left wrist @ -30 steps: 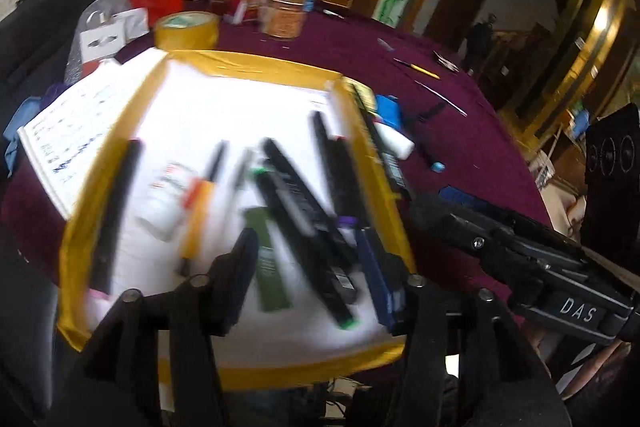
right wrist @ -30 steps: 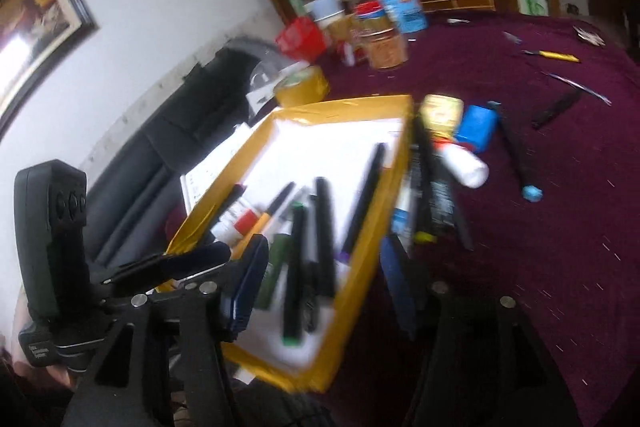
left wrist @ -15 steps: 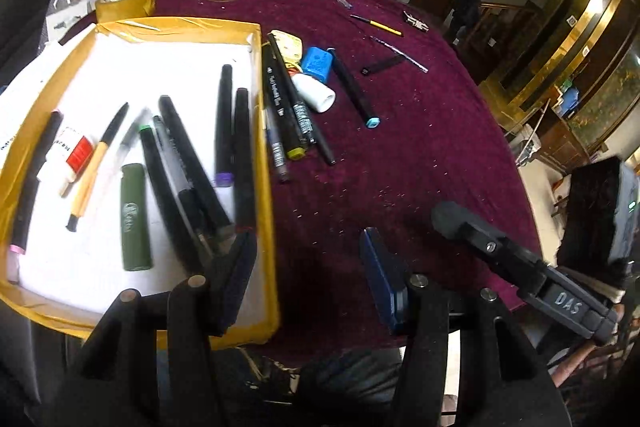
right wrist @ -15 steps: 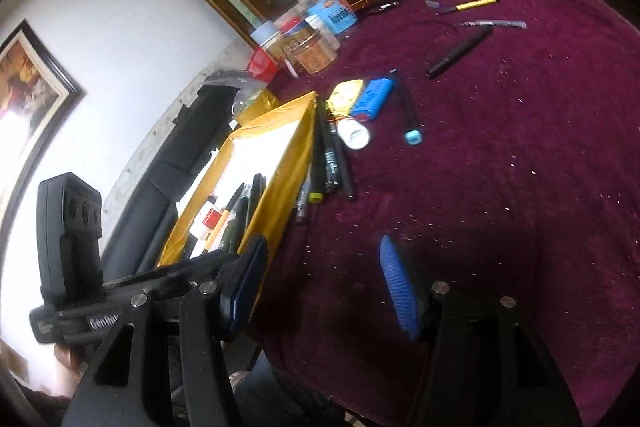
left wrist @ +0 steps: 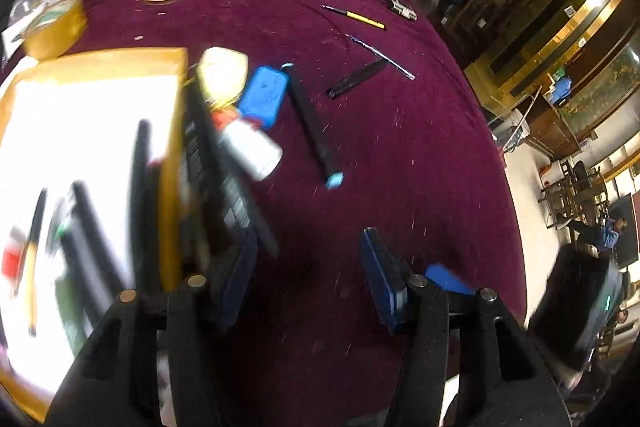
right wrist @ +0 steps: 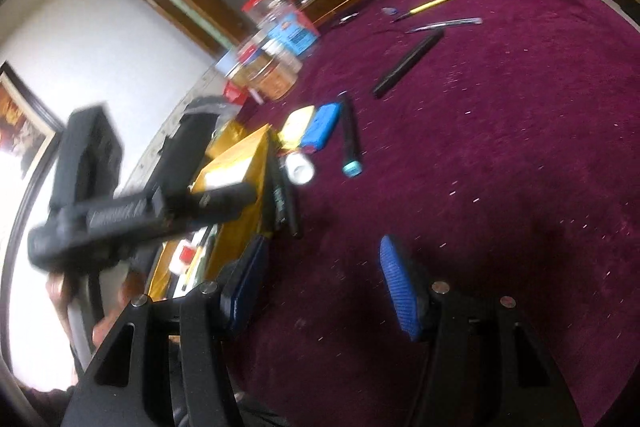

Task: Organize rigid objects
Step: 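Grasp a teal-ended black marker with the left tool while the right tool grasps a black marker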

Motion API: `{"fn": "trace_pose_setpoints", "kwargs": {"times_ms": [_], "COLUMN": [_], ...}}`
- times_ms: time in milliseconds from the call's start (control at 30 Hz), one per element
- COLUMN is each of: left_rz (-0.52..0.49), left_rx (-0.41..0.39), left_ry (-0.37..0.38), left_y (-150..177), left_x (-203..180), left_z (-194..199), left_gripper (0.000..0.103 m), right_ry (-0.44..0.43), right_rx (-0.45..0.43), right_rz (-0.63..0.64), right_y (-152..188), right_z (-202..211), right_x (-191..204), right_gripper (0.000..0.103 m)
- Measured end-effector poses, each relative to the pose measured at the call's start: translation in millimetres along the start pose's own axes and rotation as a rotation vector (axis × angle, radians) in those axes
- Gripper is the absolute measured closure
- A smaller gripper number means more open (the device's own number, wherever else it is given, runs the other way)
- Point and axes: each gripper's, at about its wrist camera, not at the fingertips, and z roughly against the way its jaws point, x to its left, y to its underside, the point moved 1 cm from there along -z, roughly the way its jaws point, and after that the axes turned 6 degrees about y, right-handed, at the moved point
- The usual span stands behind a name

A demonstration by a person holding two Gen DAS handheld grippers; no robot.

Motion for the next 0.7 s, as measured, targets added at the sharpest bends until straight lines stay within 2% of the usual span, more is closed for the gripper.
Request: {"fn": "trace_pose_setpoints", "kwargs": {"times_ms": [133,233,300,333,367,400,500,567,700], "left_rz": [0.038,0.018,0.035,0.038,0.016,0.01,-0.004,-0.014,0.001], "left_rx": [0.063,0.092,0.136,0.145,0.109,0.115,0.115,0.116,0.146], "left_ry": [-0.043,-0.12,-0.136,-0.145,-0.171,-0.2,-0.221,-0.216,-0.148], "left_y": [-42.8,-63.7,-69.0,-70.4,-72.8,-73.7,-71.9,-66.1,-34.7], "left_x": [-4.1,-13.8,-15.2,-14.9,-18.5,-19.6,-18.8,-16.4,-9.2], "left_z": [-45.1,-80.1,-102.2,-108.3,-107.1,-109.6,-109.7,-105.5,-85.1], "left_gripper": [0.051,0.054,0.07,0.071,0.075,0.085,0.09,0.091,0.091], "right_ry": [0.019,0.037,0.048,0.05,0.054,0.056,0.059,0.064,0.074], "right_rx": [-0.006,-0.013,-0.018,-0.021,-0.023,-0.024,-0.028,-0.027,-0.019], "right_rz": [-0.033,-0.041,-0.049,-0.054,-0.062,-0.067,-0.068,-0.059,-0.046], "right_y": [-7.4,-11.7,-14.1,-15.2,-17.1,-18.5,-22.8,-28.4,-44.0], "right_z": [-1.0,0.4,2.2,3.6,4.8,5.9,7.7,7.1,4.2], "right_x": [-14.0,-21.3,-26.4,-29.0,-32.2,-34.2,-35.0,-32.2,-25.5], "right_gripper": [0.05,0.05,0.05,0.05,0.05,0.05,0.05,0.05,0.05]}}
